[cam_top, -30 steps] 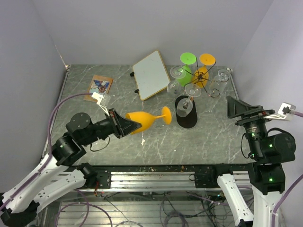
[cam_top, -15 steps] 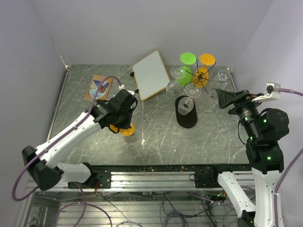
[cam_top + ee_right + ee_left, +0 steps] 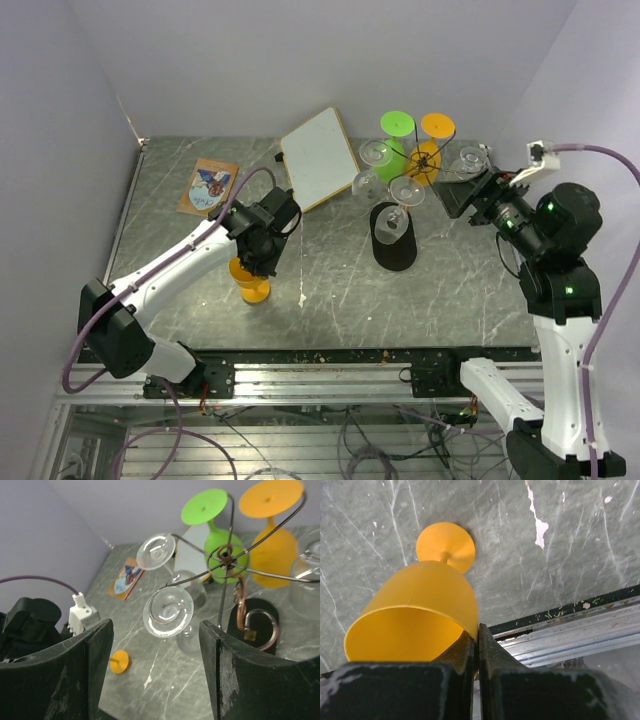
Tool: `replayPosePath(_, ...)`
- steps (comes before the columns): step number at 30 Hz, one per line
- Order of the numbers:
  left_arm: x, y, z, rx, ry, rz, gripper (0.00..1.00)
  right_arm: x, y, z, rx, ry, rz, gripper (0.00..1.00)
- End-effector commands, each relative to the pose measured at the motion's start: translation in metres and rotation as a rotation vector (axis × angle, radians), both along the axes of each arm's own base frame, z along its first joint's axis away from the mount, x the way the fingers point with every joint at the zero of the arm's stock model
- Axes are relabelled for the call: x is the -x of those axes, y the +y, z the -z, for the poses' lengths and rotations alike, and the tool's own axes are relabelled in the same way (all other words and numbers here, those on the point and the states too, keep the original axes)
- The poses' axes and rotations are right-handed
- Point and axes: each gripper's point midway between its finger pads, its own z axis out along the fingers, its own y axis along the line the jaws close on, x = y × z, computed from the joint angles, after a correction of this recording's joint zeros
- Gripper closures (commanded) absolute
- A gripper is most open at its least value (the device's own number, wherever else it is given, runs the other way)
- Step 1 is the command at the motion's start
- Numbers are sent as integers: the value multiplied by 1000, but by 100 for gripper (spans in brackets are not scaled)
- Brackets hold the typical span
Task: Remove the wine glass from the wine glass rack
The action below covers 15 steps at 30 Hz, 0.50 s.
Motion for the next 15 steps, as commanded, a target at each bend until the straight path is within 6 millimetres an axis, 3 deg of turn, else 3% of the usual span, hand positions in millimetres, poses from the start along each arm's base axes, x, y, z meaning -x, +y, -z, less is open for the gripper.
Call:
replayPosePath(1,16,6,-2,21,34,33,93,3,23,12,-36,101,-135,32)
replayPosePath(12,15,5,7,2,55,31,82,-11,20,45,-253,278,-20,31)
replayPosePath(15,13,7,7,-6,46,20,74,-10,21,46,-276,293,-16,31)
